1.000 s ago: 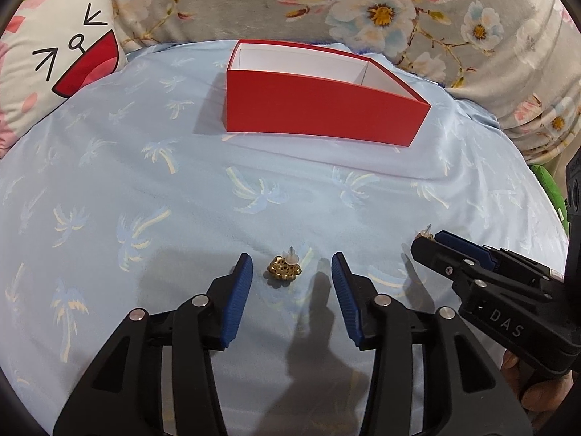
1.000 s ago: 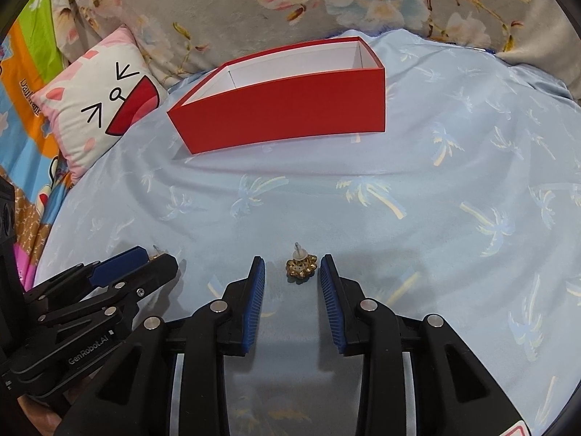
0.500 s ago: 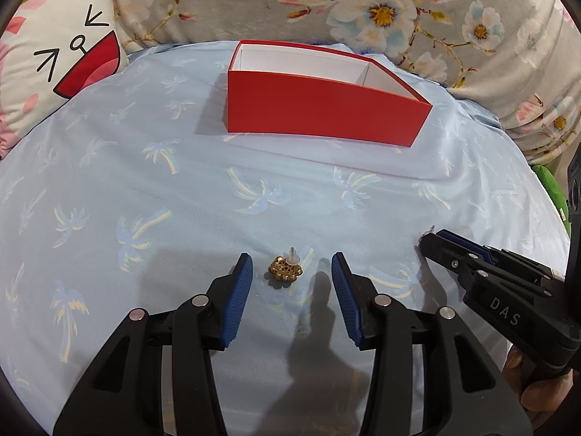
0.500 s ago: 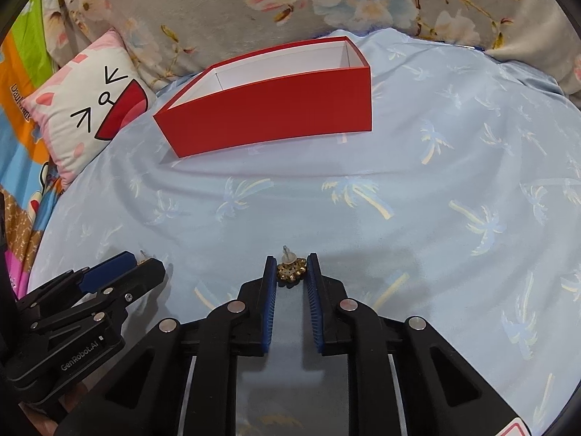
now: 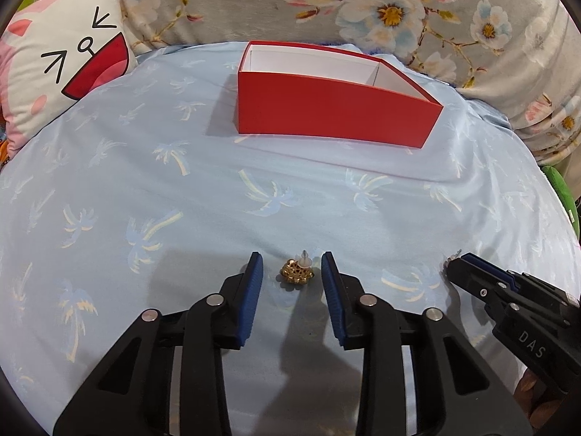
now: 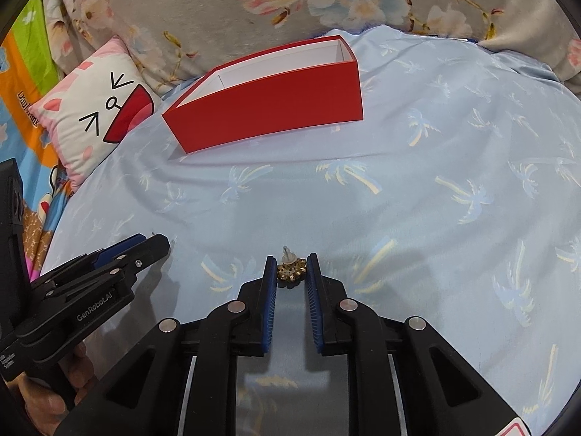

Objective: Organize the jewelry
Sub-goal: 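Close the right gripper on the gold flower earring and lift it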

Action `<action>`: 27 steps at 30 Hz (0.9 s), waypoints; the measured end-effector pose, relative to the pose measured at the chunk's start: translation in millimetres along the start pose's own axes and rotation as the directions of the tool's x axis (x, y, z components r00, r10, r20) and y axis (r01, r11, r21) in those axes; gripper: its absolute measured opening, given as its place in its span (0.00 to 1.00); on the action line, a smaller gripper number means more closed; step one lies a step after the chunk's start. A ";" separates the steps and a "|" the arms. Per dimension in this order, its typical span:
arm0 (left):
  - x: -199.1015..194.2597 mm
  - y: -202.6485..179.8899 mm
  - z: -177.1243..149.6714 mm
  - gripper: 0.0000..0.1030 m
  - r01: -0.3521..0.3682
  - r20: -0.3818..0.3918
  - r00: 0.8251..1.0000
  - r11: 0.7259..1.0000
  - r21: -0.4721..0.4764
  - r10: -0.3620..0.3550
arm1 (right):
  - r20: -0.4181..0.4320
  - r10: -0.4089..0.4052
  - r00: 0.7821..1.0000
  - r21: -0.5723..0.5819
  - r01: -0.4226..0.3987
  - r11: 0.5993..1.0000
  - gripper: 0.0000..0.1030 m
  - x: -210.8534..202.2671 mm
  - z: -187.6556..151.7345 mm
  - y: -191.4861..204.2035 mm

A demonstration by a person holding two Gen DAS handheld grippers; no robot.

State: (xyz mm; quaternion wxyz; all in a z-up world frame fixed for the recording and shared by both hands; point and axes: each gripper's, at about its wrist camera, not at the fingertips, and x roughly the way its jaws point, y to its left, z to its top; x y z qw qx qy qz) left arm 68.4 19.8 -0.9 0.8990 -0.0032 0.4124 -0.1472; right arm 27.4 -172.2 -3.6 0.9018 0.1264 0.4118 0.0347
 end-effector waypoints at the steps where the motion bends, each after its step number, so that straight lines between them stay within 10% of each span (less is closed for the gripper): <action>1: 0.0 0.1 0.0 0.28 -0.002 0.000 1.000 1.000 0.000 0.002 | 0.000 0.002 1.000 0.001 -0.002 1.000 0.16 0.1 0.0 -0.2; 27: 1.0 -3.8 0.2 0.18 -0.003 -0.001 1.000 1.000 0.019 0.003 | 0.007 0.007 1.000 0.006 -0.007 1.000 0.16 -1.1 -1.3 -1.7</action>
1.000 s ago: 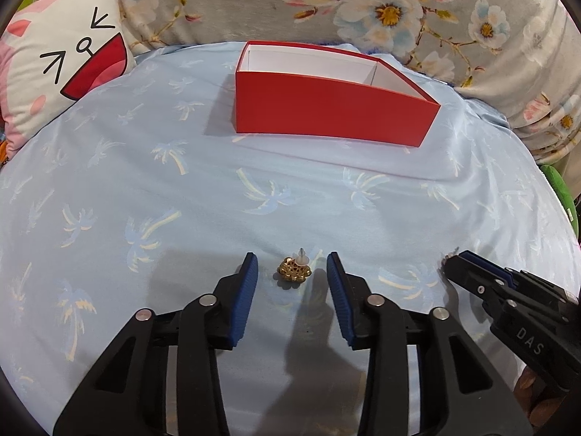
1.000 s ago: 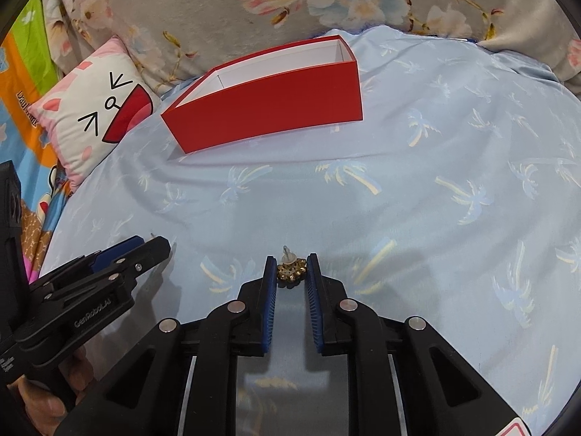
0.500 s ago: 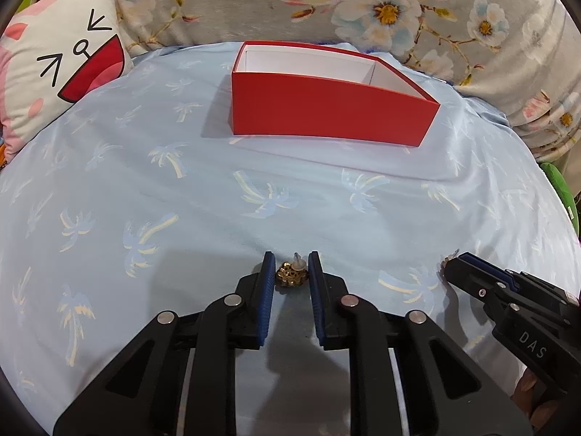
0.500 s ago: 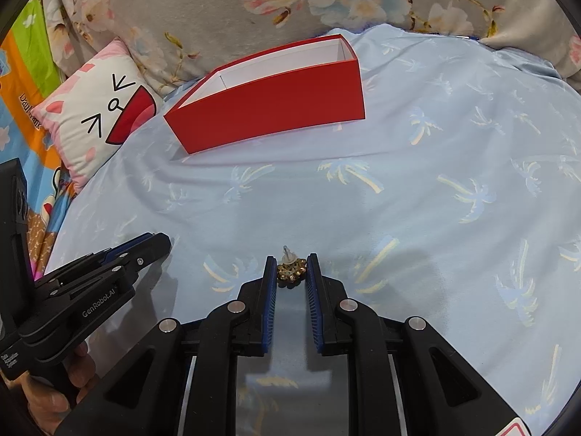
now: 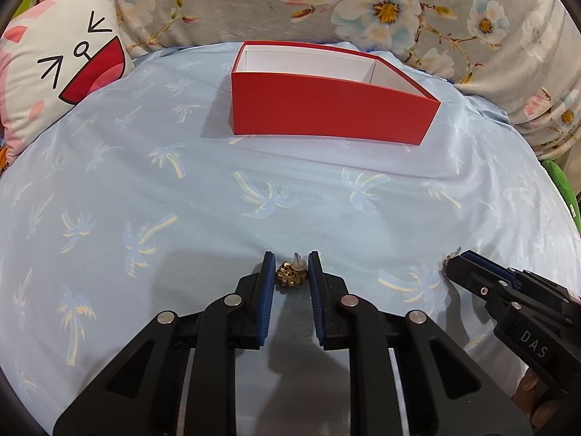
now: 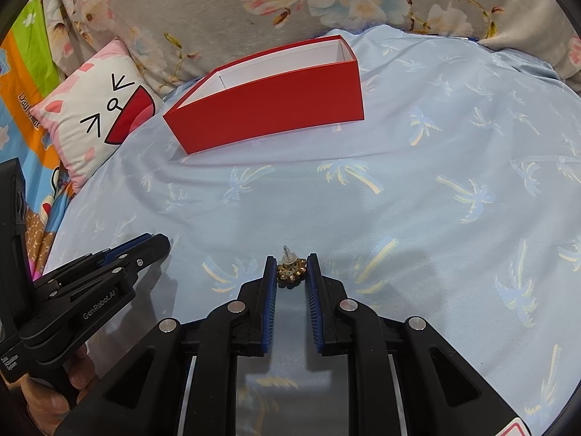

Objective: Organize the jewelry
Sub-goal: 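Close the right gripper on the gold flower earring and lift it, then carry the earring into the red box with the right gripper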

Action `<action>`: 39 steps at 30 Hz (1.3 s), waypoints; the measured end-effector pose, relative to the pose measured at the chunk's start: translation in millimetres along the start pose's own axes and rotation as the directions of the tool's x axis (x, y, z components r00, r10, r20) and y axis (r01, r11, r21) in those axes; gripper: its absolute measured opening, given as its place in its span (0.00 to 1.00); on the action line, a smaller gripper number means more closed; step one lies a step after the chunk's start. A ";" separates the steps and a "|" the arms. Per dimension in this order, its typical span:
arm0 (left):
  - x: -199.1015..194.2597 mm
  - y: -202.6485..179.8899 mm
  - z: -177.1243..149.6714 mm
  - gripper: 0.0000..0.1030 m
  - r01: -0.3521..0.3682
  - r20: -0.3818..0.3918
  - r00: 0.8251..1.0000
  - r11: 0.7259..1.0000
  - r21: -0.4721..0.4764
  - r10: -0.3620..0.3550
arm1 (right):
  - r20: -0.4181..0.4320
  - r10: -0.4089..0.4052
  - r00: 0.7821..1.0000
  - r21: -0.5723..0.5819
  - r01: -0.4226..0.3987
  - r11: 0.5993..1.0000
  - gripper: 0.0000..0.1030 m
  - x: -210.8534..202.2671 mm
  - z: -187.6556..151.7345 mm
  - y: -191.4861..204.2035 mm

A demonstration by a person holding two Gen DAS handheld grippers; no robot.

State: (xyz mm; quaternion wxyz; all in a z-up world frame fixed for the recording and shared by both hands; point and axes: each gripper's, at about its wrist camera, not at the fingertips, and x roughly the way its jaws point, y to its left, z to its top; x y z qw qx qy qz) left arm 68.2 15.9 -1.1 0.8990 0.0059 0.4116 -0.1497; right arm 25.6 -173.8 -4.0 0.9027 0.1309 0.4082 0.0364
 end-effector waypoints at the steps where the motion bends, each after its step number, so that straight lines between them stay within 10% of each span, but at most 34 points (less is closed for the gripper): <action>1: -0.2 0.1 -0.1 0.18 0.000 0.000 1.000 1.000 0.000 0.000 | 0.006 -0.001 1.000 0.002 0.001 1.000 0.16 -1.3 -0.1 -0.5; 21: -41.0 -20.3 29.4 0.18 -0.003 0.031 1.000 1.000 0.027 0.002 | 0.037 -0.028 0.999 0.048 0.026 0.999 0.16 -38.2 20.0 -16.1; 39: -111.2 -54.4 126.8 0.18 -0.001 0.182 0.983 0.998 0.064 -0.011 | 0.289 0.026 0.957 -0.037 -0.016 0.999 0.16 -134.4 132.7 0.5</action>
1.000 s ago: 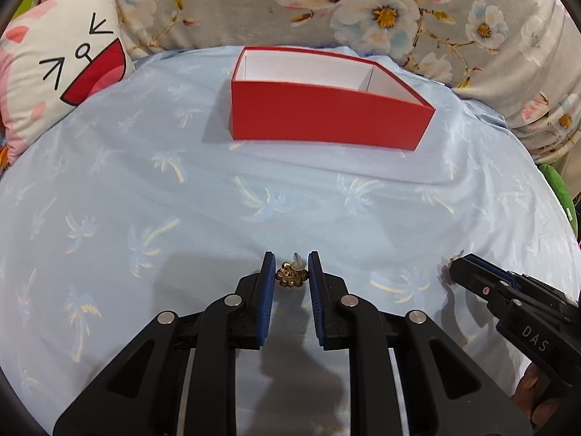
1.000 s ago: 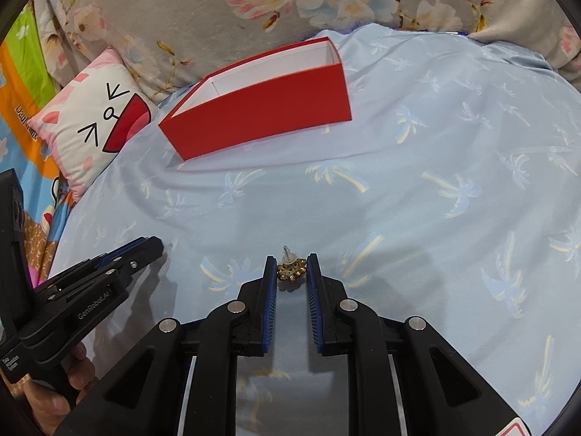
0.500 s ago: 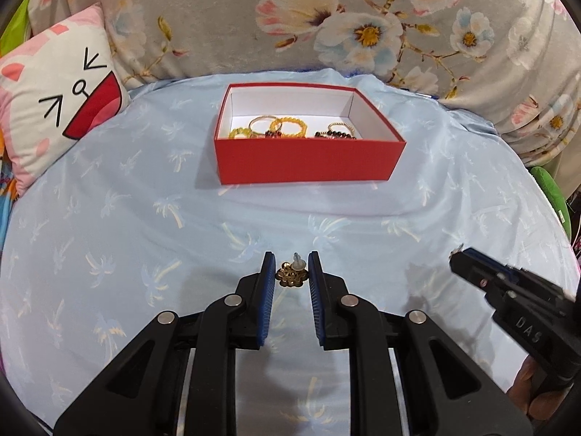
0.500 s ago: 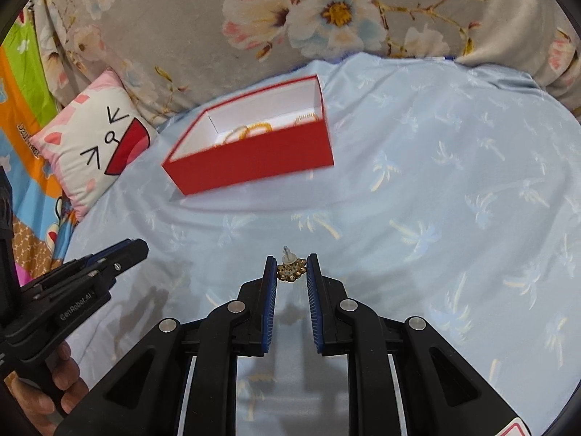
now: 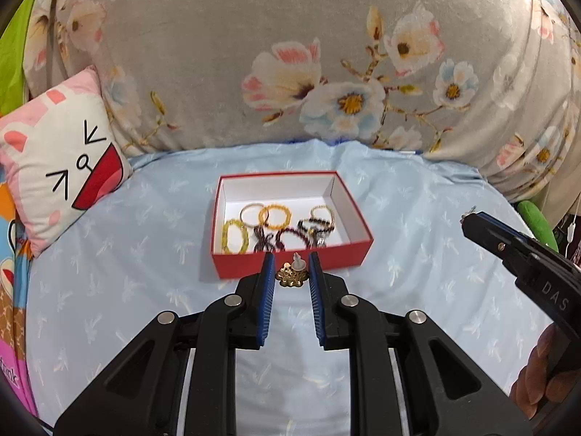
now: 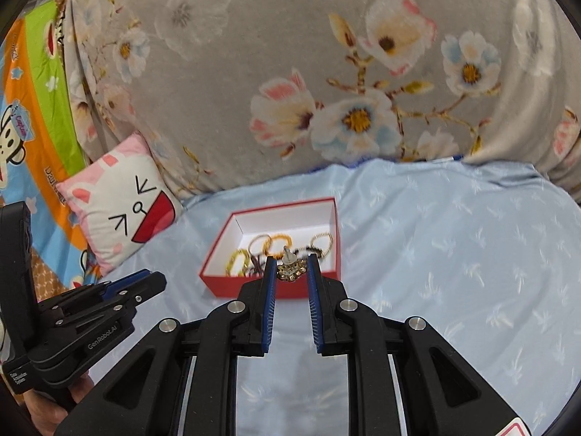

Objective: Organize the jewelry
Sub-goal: 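Carry the earring into the red box with the right gripper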

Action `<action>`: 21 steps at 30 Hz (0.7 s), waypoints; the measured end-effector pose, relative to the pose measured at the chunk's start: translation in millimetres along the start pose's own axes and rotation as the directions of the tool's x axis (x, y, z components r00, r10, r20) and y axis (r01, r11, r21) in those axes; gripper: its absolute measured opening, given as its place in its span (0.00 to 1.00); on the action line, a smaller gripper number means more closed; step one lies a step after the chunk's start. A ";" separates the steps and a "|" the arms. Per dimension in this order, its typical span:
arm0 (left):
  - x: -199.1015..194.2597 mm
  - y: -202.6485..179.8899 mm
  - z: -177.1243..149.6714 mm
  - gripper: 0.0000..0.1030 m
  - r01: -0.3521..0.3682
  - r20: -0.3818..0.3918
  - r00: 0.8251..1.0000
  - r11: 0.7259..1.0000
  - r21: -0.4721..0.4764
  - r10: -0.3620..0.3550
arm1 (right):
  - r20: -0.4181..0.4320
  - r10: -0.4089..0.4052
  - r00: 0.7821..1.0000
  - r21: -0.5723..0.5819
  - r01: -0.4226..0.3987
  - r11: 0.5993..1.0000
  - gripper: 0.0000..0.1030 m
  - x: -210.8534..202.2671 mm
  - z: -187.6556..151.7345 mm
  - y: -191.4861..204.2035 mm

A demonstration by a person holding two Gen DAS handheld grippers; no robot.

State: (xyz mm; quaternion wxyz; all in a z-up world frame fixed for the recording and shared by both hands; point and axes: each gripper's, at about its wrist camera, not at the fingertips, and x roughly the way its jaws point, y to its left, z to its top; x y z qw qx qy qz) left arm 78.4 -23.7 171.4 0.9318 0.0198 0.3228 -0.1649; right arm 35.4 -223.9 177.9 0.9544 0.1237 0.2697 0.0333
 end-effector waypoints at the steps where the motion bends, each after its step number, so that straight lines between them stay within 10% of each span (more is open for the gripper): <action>1: 1.5 -0.9 6.6 0.18 -0.003 0.007 1.000 1.000 -0.001 0.003 | 0.005 0.001 1.000 -0.008 -0.001 1.000 0.16 2.0 5.4 2.5; 21: 148.0 55.0 72.1 0.18 -0.058 -0.109 0.993 0.996 -0.062 0.051 | -0.107 -0.022 0.994 -0.015 0.021 1.000 0.16 157.9 66.4 -4.5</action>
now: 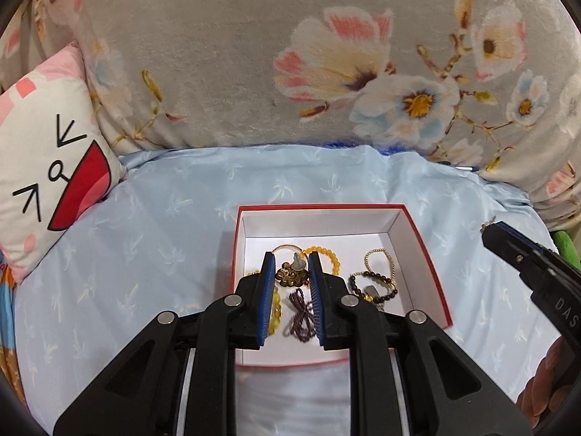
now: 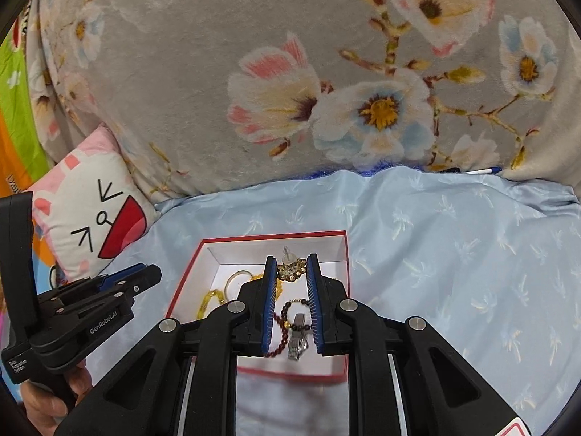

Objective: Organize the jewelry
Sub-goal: 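Carry the earring into the red box with the right gripper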

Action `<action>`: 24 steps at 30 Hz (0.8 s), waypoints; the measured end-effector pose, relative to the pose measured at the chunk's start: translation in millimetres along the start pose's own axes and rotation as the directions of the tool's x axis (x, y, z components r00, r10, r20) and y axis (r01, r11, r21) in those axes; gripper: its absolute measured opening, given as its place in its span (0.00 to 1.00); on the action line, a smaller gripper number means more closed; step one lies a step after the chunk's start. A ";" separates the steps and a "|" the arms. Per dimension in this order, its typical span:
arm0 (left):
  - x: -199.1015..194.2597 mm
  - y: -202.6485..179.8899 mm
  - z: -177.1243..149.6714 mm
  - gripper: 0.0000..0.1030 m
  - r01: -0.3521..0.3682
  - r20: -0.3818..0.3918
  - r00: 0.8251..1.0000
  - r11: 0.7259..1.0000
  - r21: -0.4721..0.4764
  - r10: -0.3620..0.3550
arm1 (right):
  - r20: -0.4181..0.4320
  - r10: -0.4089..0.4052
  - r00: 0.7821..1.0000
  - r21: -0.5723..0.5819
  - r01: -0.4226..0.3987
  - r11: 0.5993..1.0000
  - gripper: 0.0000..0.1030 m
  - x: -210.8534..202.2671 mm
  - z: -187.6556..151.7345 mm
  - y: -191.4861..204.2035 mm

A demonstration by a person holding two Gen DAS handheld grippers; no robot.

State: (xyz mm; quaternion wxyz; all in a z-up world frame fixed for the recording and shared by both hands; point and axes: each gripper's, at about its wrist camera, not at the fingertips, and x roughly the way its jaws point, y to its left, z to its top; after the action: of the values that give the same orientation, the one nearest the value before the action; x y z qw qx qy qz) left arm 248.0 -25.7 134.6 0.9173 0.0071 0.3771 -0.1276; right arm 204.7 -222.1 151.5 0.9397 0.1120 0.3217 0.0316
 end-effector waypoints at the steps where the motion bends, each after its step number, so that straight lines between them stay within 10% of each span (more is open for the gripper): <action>1: 7.8 0.8 0.6 0.18 0.003 -0.010 1.000 1.000 -0.004 -0.003 | -0.011 0.000 1.000 0.001 0.000 1.000 0.16 7.8 -1.2 0.5; 24: 100.6 -0.1 -3.1 0.18 -0.046 -0.094 0.994 0.999 0.015 0.048 | -0.139 -0.029 0.990 0.012 0.031 0.999 0.16 119.6 -19.5 -1.3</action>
State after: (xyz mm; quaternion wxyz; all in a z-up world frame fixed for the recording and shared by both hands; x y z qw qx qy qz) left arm 314.6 -48.5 62.6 0.9011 0.0278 0.4191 -0.1079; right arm 287.4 -203.9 64.7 0.9145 0.1112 0.3884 0.0230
